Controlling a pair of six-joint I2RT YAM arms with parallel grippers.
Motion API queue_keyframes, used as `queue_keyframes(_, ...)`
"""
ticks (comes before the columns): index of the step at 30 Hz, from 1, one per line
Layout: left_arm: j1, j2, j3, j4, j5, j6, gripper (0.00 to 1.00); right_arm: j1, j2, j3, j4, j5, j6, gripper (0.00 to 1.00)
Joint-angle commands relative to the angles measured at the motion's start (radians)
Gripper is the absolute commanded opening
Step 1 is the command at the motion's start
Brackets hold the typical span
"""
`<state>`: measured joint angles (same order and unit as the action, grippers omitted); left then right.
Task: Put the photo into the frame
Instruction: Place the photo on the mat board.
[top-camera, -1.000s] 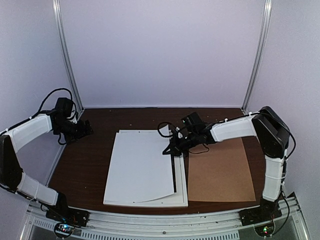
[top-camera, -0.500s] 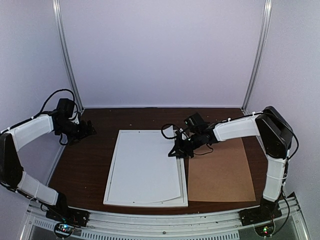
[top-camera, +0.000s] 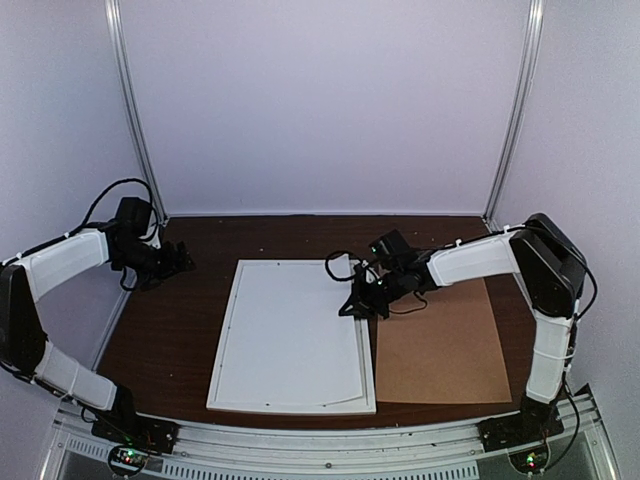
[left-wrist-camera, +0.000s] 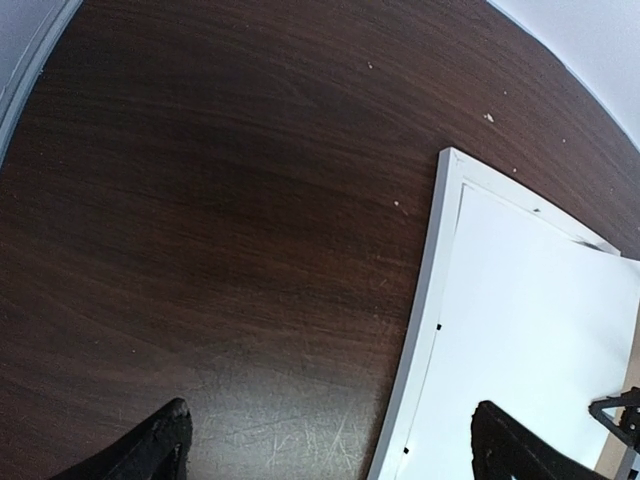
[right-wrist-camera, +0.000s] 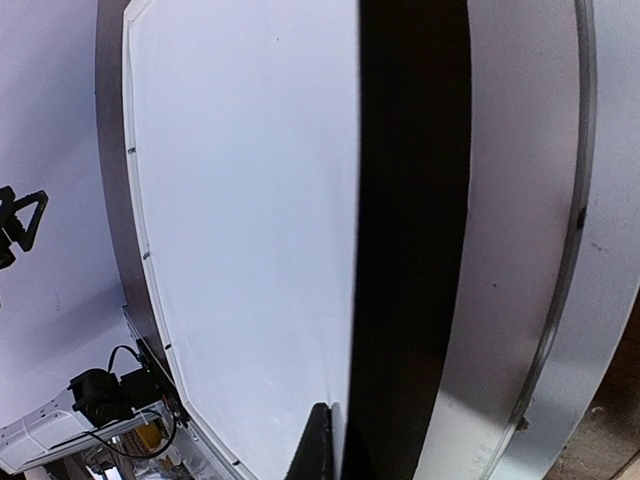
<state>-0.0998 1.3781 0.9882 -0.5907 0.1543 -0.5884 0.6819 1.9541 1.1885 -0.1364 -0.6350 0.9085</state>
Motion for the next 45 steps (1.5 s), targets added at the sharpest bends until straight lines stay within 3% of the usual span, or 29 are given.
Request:
queue_keyframes(1,-0.010,0.015,0.001,0.048,0.011,0.002,0.97,-0.006,-0.043,-0.018,0.044,0.037,0.026,0.00)
queue_keyframes(45,-0.021,0.029,0.003,0.050,0.015,0.009,0.98,0.011,-0.007,0.026,0.004,0.032,0.008,0.00)
